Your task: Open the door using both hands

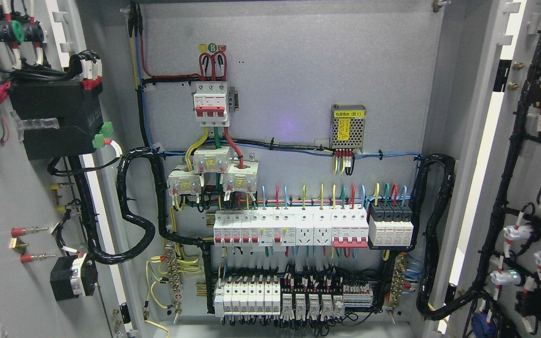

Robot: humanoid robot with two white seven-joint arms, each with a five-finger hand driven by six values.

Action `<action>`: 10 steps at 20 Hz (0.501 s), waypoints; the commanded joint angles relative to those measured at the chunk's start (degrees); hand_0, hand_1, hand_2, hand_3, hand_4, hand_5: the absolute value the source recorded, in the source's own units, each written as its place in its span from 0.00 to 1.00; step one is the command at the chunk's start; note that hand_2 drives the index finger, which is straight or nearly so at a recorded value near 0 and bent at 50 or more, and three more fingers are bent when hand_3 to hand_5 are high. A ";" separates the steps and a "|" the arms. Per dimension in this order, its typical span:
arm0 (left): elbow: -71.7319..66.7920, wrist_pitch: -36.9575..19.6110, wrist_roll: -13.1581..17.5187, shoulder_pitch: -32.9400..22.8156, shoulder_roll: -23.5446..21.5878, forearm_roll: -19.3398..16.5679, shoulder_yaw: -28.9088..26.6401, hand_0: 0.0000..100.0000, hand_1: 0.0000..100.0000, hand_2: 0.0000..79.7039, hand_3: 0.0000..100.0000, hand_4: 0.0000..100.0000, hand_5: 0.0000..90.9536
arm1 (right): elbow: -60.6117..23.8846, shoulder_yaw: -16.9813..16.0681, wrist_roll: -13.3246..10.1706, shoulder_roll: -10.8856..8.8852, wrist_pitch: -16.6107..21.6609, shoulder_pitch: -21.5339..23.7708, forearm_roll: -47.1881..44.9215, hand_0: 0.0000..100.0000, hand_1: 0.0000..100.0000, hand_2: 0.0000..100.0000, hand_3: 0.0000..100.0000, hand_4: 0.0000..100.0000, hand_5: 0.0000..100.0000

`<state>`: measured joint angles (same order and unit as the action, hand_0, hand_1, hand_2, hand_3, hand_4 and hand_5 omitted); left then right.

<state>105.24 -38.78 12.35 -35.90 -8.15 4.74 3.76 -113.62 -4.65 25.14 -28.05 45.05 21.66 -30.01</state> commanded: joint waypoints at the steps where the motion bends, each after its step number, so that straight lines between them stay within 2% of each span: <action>1: 4.09 -3.57 0.04 1.79 0.59 0.53 0.19 0.00 0.00 0.00 0.00 0.03 0.00 | -2.40 -2.56 -0.09 -1.13 1.36 -1.97 -0.48 0.22 0.00 0.00 0.00 0.00 0.00; 5: 4.88 -6.21 -0.05 3.20 1.21 0.53 0.28 0.00 0.00 0.00 0.00 0.03 0.00 | -2.40 -2.39 -0.09 -1.13 -0.92 -3.63 -0.92 0.22 0.00 0.00 0.00 0.00 0.00; 10: 4.97 -14.99 -0.14 5.22 1.47 0.44 0.37 0.00 0.00 0.00 0.00 0.03 0.00 | -2.23 -2.21 -0.01 -1.21 -3.56 -4.43 -5.05 0.22 0.00 0.00 0.00 0.00 0.00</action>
<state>108.06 -43.98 12.57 -32.72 -7.43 5.13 3.94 -115.01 -6.03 25.06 -28.73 42.44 18.52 -32.58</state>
